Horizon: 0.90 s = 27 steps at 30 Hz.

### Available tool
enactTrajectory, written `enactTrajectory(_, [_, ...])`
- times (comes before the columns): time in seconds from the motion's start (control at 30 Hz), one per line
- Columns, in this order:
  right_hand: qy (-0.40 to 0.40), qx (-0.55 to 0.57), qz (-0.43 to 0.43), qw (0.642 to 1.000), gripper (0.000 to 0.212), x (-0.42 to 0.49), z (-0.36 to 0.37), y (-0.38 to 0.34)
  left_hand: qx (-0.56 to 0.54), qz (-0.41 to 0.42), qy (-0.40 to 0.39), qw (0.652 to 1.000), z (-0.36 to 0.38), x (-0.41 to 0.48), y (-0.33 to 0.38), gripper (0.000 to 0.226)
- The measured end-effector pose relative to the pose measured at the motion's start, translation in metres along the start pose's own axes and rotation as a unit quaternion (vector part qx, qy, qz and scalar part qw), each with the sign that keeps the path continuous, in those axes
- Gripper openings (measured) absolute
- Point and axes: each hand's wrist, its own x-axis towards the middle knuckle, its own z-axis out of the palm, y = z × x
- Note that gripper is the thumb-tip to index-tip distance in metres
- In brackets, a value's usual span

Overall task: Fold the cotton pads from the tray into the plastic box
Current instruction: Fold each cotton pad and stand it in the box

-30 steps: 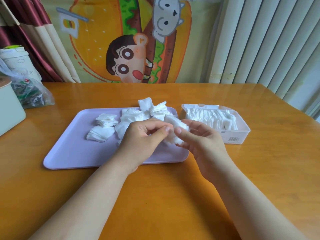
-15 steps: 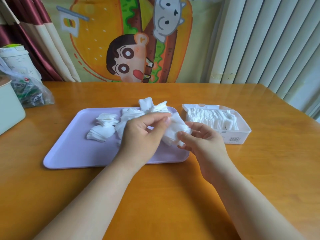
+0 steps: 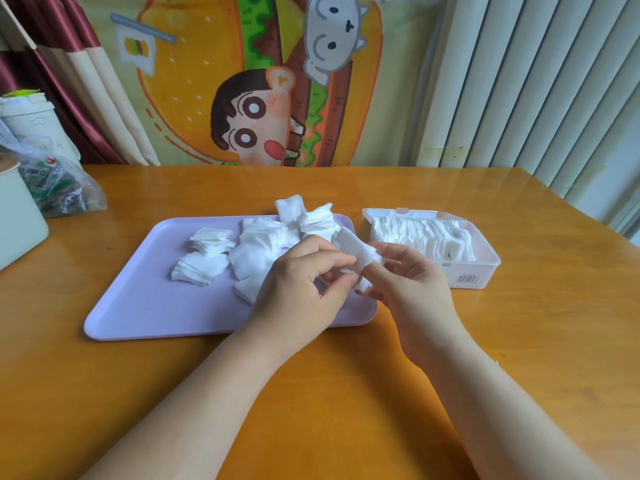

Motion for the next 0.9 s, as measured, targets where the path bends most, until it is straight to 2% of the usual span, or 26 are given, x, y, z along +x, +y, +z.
enactTrajectory(0.13, [0.010,-0.018,-0.008,1.000,0.027,0.000,0.000,0.000,-0.039,-0.030,0.010,0.999,-0.001,0.001,0.001,0.009])
enactTrajectory(0.2, [0.025,-0.025,-0.018,0.999,0.021,0.000,0.000,0.001,-0.081,-0.091,0.033,0.992,-0.006,0.003,0.004,0.011])
enactTrajectory(0.27, [0.037,-0.034,-0.027,0.998,0.018,0.001,0.000,0.003,-0.127,-0.172,0.080,0.974,-0.010,0.007,0.008,0.009])
enactTrajectory(0.33, [0.044,-0.043,-0.031,0.998,0.017,0.002,0.001,0.004,-0.165,-0.202,0.139,0.955,-0.013,0.010,0.010,0.007])
enactTrajectory(0.4, [0.042,-0.049,-0.033,0.997,0.017,0.002,0.001,0.005,-0.177,-0.189,0.161,0.952,-0.011,0.010,0.008,0.006])
enactTrajectory(0.63, [0.027,-0.033,-0.041,0.998,0.016,0.000,0.001,0.003,-0.074,-0.093,0.061,0.991,0.007,-0.005,0.006,0.015])
enactTrajectory(0.9, [0.028,-0.035,-0.053,0.998,0.016,0.000,-0.001,0.004,0.031,0.048,0.070,0.996,0.008,-0.005,0.004,0.015])
